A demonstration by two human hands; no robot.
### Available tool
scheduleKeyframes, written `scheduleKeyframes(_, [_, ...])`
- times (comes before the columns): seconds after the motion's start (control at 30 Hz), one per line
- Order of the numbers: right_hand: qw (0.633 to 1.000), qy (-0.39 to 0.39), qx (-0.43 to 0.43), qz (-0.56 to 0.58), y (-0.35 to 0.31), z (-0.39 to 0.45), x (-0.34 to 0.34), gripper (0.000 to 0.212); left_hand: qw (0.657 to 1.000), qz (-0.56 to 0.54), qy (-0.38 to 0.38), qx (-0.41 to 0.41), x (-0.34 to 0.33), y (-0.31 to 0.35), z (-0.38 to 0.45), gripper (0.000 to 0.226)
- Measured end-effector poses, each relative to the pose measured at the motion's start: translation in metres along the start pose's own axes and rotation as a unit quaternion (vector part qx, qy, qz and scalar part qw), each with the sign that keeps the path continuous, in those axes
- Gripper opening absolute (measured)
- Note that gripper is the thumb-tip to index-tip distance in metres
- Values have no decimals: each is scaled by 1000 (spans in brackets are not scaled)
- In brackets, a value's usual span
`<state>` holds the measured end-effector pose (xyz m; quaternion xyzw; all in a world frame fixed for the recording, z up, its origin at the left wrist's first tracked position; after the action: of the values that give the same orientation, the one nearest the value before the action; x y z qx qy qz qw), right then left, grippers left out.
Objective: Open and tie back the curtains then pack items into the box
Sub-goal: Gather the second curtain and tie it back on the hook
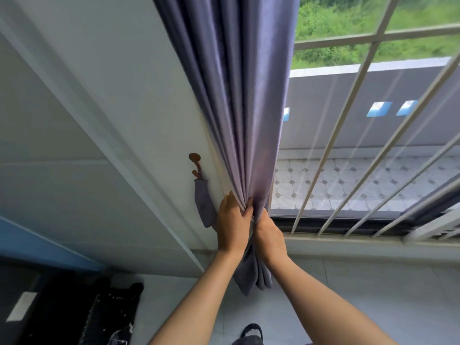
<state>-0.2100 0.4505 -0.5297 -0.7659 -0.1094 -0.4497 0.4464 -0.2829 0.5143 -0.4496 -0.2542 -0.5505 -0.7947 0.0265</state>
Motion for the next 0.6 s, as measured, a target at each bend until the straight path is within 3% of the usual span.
scheduleKeyframes(0.37, [997, -23, -24, 72, -5, -2, -7, 21, 998, 36, -38, -43, 23, -10, 4, 45])
scheduleKeyframes(0.53, [995, -27, -21, 89, -10, -7, 2, 28, 982, -77, -157, -64, 35, -18, -2, 62])
scheduleKeyframes(0.6, [995, -31, -29, 88, -8, -9, 4, 23, 989, -91, -109, -31, 44, -32, 5, 55])
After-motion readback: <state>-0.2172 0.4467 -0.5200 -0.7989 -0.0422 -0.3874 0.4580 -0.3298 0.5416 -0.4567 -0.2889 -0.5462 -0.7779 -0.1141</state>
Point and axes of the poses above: each hand's wrist, its own z-axis towards the middle knuckle, its own x-axis out of the back of the hand, y = z × x, the point moved 4 cm from there along z, towards the middle knuckle, and after that the axes turned 13 degrees about -z, right-handed, at the moved point
